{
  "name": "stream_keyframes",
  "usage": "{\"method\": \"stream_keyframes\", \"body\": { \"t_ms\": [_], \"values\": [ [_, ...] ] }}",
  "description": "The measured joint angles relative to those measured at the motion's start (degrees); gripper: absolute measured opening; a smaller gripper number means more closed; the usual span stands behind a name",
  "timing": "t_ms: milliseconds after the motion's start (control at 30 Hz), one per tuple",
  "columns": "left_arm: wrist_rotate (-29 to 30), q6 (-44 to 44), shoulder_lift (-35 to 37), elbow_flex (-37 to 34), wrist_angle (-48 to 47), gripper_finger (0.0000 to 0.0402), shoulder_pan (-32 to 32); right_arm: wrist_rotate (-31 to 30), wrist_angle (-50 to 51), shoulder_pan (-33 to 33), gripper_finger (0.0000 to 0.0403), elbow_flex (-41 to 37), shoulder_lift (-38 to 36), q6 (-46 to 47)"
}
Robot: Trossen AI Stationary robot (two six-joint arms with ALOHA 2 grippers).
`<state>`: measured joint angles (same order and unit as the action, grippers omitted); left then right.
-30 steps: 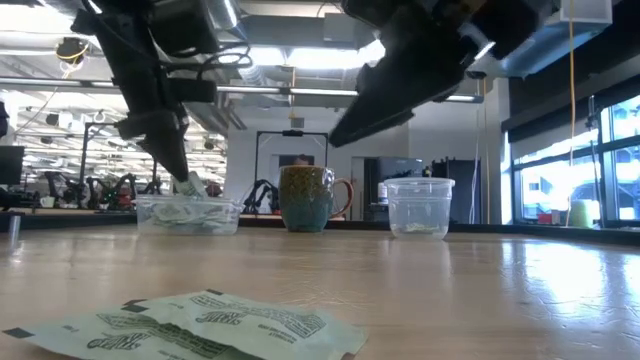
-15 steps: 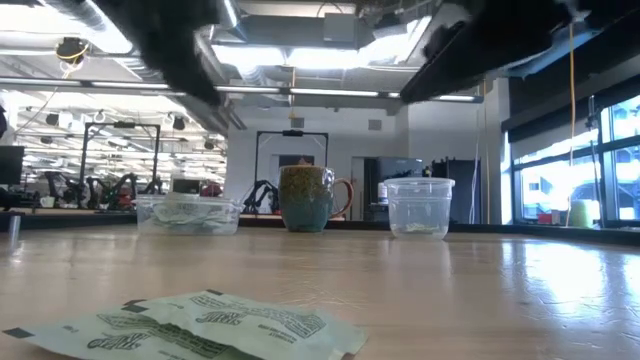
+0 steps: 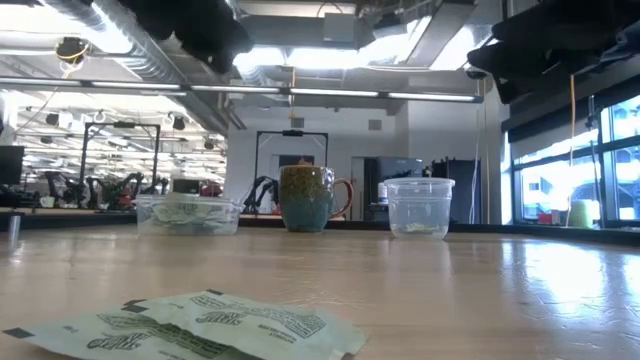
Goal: Pick and place Stevia / Truvia into bins
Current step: Put the light green stevia packet into the left transparent container
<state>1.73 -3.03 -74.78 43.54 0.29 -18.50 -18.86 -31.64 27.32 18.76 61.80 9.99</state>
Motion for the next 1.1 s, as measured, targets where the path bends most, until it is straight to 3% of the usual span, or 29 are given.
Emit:
{"method": "stream_keyframes", "body": {
  "t_ms": [233, 600, 733, 1100],
  "values": [
    [0.0, 4.2, -14.2, 0.7, 16.6, 0.0095, -5.7, 0.0, -1.6, 0.0, 0.0171, -1.8, -1.8, 0.3],
    [-2.7, 3.6, -31.2, 7.9, 20.4, 0.0085, -10.4, 0.0, -1.2, 0.0, 0.0171, -1.8, -1.5, 0.3],
    [-6.2, 3.4, -34.0, 10.1, 18.8, 0.0075, -10.4, 0.0, -1.2, 0.0, 0.0171, -1.8, -1.5, 0.3],
    [-2.8, 1.8, -34.6, 10.0, 15.3, 0.0067, -9.9, 0.0, -1.2, 0.0, 0.0171, -1.8, -1.5, 0.3]
  ]
}}
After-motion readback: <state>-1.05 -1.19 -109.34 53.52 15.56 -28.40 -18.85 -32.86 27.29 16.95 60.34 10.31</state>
